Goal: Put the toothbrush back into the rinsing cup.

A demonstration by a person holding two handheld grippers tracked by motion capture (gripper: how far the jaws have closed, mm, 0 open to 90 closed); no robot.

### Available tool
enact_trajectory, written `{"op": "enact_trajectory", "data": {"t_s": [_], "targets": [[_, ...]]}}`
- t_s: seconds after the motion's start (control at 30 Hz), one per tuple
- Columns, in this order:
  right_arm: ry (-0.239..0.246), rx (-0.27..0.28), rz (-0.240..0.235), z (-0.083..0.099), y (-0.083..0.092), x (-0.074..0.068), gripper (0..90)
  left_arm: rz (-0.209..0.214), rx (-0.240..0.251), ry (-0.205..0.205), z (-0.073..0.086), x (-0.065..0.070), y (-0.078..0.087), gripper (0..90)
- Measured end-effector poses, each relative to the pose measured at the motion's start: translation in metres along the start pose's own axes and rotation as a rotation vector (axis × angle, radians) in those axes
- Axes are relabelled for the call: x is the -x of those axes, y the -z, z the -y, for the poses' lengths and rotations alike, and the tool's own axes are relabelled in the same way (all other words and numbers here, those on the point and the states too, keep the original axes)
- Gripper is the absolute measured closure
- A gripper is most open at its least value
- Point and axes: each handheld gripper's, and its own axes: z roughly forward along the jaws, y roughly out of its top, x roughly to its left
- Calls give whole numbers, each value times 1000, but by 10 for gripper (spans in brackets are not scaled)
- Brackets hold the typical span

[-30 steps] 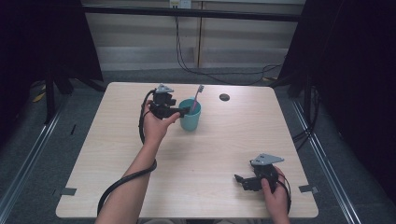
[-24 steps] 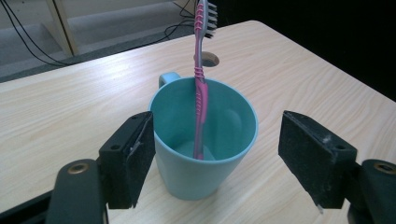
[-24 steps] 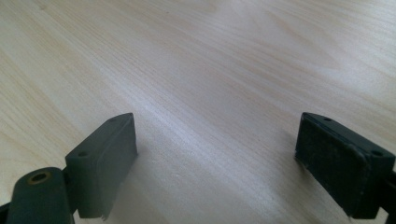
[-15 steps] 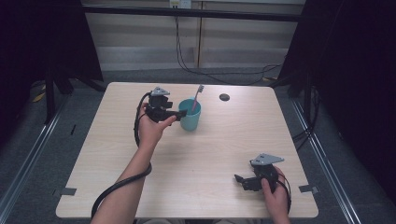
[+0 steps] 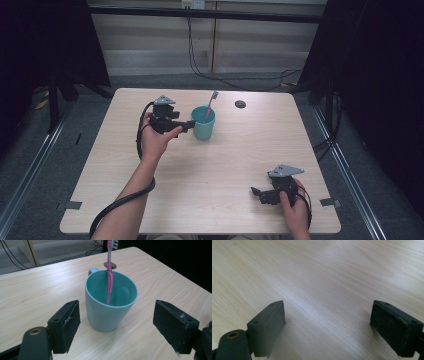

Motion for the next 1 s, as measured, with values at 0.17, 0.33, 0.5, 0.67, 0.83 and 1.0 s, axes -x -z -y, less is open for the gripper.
{"op": "enact_trajectory", "data": {"t_s": [0.17,0.33,0.5,0.67,0.83,1.0], "targets": [[1,0,0,0,0,0,121,8,-2,-1,3,-2,5,200],[1,1,0,0,0,0,121,13,4,-12,6,-4,12,185],[2,1,0,0,0,0,121,12,-6,-16,10,-7,17,183],[2,1,0,0,0,0,121,4,-10,-17,15,-9,20,182],[2,1,0,0,0,0,121,-1,-18,-21,20,-10,21,182],[1,0,0,0,0,0,121,5,-20,-16,27,-12,22,182]]}}
